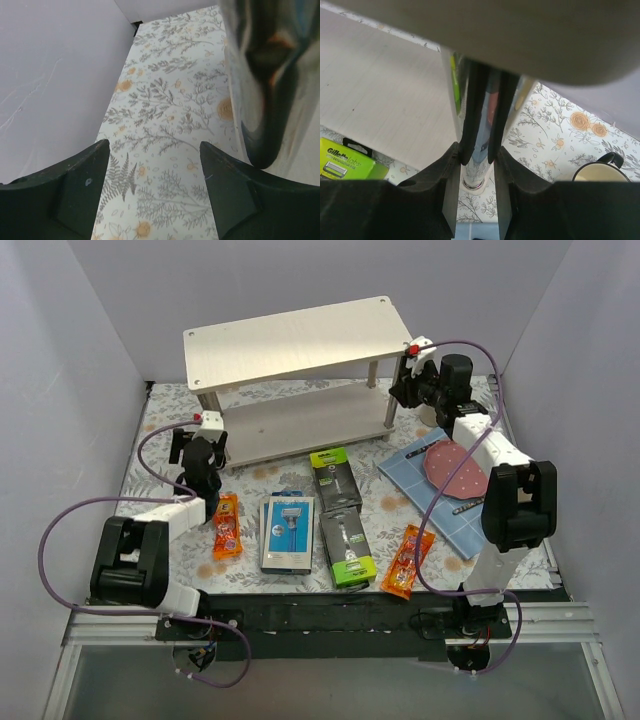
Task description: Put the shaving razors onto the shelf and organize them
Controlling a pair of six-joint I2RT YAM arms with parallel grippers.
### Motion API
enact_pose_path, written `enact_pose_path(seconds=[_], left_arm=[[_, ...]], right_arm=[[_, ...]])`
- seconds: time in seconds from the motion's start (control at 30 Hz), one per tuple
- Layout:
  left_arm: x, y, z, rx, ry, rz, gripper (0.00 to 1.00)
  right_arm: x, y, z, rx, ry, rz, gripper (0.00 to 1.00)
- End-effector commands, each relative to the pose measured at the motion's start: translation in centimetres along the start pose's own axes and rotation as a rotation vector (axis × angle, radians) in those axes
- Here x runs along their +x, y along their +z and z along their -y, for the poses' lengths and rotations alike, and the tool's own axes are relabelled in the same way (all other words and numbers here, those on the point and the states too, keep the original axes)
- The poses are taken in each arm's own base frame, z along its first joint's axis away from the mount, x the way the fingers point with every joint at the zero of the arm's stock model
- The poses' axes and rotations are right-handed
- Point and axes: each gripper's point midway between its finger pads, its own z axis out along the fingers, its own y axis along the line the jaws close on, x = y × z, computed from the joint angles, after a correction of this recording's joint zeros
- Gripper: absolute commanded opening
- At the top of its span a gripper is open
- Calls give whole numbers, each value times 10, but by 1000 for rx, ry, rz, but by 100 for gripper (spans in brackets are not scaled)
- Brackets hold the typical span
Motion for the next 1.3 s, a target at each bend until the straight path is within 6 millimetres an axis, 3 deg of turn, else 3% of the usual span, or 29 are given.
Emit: enact_pose_path(seconds=[0.0, 0.13, 0.3, 0.5, 0.57, 0.6, 0.63, 0.67, 0.7, 0.83, 0.9, 0.93, 1.0, 1.03, 1.07, 1.1, 1.13, 1.17, 1.23, 1.27], left_arm=[[-50, 29, -4, -31, -54, 146, 73], [-57, 50, -4, -67, -57, 141, 76], [-50, 56, -2, -60, -58, 117, 78], [-41, 45, -4, -43, -54, 75, 82], [-42, 40, -7, -42, -60, 70, 83], [-40, 37, -7, -38, -59, 63, 84], [-49, 33, -10, -26, -67, 79, 85], [-42, 29, -7, -1, -52, 48, 89], [-43, 25, -6, 19, -50, 41, 92], [-36, -10, 7, 190, -46, -48, 97], [-28, -26, 19, 226, -15, -92, 98], [-12, -38, 27, 260, 20, -162, 98], [-12, -61, 47, 369, 24, -171, 98], [-6, -74, 58, 449, 31, -200, 98], [-16, -87, 67, 532, 15, -172, 98], [-27, -110, 96, 740, -11, -129, 98], [-28, -125, 107, 836, -6, -132, 98], [-45, -145, 123, 952, 3, -86, 98], [-50, -175, 151, 1114, 27, -93, 98], [-62, -197, 171, 1199, 67, -61, 98]], right_arm=[[-15, -15, -19, -71, -27, 30, 13], [-15, -14, -19, -68, -24, 32, 15], [-20, -4, -8, -37, -27, 42, 16], [-31, -2, -10, -60, -26, 54, 19], [-23, -7, -16, -66, 1, 41, 21], [-28, -13, -20, -70, 17, 49, 24], [-27, -16, -24, -72, 28, 42, 35], [-21, -20, -28, -79, 39, 25, 41], [-31, -29, -32, -72, 38, 37, 45], [-30, -59, -28, 40, 108, 3, 67], [-19, -77, -28, 98, 150, -52, 70], [-13, -81, -32, 94, 163, -72, 71], [-5, -96, -52, 37, 203, -99, 73], [13, -100, -63, 3, 224, -135, 73], [23, -104, -73, -34, 229, -156, 73], [24, -110, -89, -104, 235, -151, 73], [43, -113, -98, -129, 255, -187, 72], [48, -116, -103, -144, 261, -195, 72], [61, -121, -111, -151, 264, -206, 72], [62, -123, -113, -152, 262, -204, 72]])
